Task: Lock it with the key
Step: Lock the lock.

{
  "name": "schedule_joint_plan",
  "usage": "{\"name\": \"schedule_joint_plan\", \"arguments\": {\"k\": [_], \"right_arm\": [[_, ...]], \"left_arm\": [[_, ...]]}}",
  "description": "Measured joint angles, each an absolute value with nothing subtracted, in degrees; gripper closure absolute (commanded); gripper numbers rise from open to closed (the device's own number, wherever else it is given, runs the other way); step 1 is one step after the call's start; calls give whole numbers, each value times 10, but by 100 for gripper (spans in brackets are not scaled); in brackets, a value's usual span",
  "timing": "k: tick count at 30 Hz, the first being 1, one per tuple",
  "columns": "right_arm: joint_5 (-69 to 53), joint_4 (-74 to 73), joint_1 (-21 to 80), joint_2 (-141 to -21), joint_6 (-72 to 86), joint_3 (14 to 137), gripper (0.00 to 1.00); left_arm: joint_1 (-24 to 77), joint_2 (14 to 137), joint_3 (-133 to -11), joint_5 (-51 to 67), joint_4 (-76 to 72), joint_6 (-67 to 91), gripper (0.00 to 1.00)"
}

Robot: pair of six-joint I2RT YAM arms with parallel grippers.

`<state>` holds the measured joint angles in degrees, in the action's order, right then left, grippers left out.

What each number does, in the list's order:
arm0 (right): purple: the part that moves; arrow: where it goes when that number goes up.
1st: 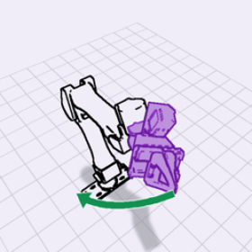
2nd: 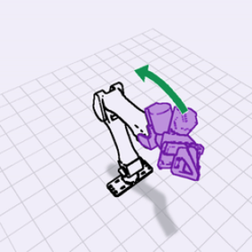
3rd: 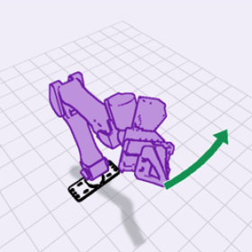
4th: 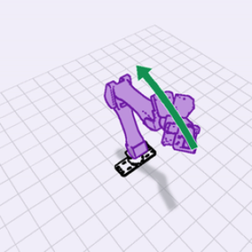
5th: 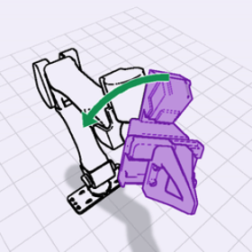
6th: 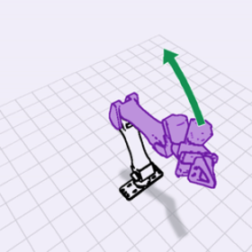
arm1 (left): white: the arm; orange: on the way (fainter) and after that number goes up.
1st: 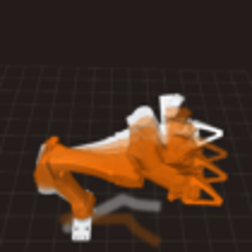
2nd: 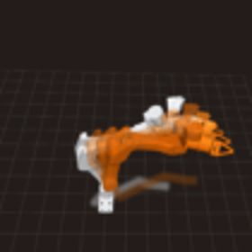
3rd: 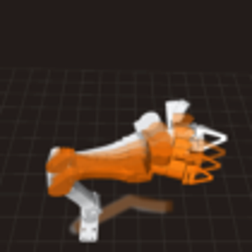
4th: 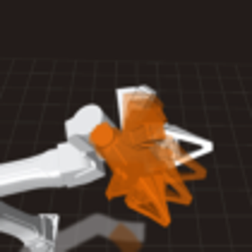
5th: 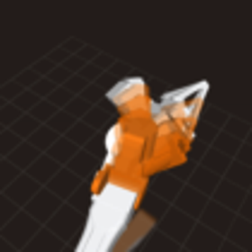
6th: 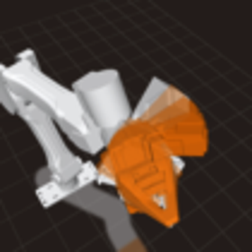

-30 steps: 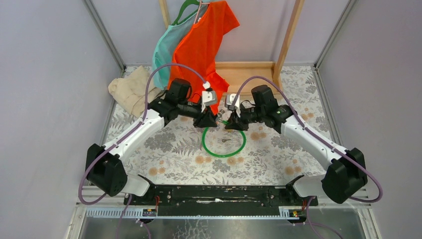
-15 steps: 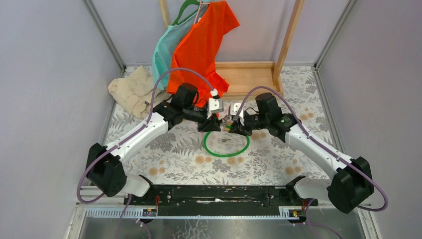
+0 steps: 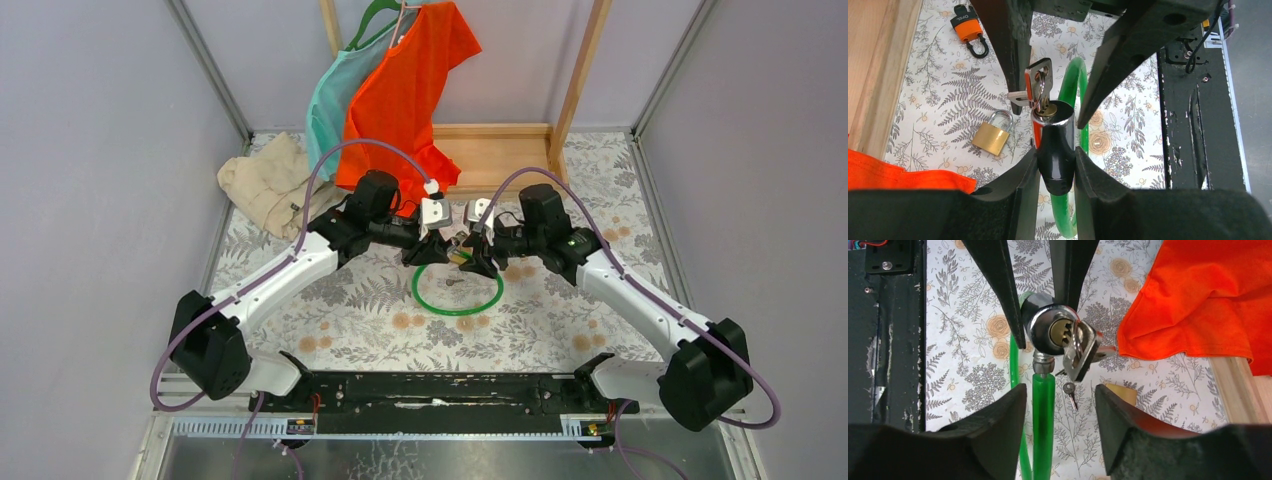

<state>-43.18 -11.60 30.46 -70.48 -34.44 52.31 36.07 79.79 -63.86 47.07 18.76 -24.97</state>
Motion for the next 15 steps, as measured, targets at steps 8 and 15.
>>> {"name": "schedule_joint_plan", "arguments": {"k": [8,15], "right_arm": [[-424,-177,299,-675,-347,536,27],[-408,-247,298,-658,-347,599,29]], "left_arm": [[361,794,-635,455,186,-245,100],[361,791,-632,435,185,-242,100]]}}
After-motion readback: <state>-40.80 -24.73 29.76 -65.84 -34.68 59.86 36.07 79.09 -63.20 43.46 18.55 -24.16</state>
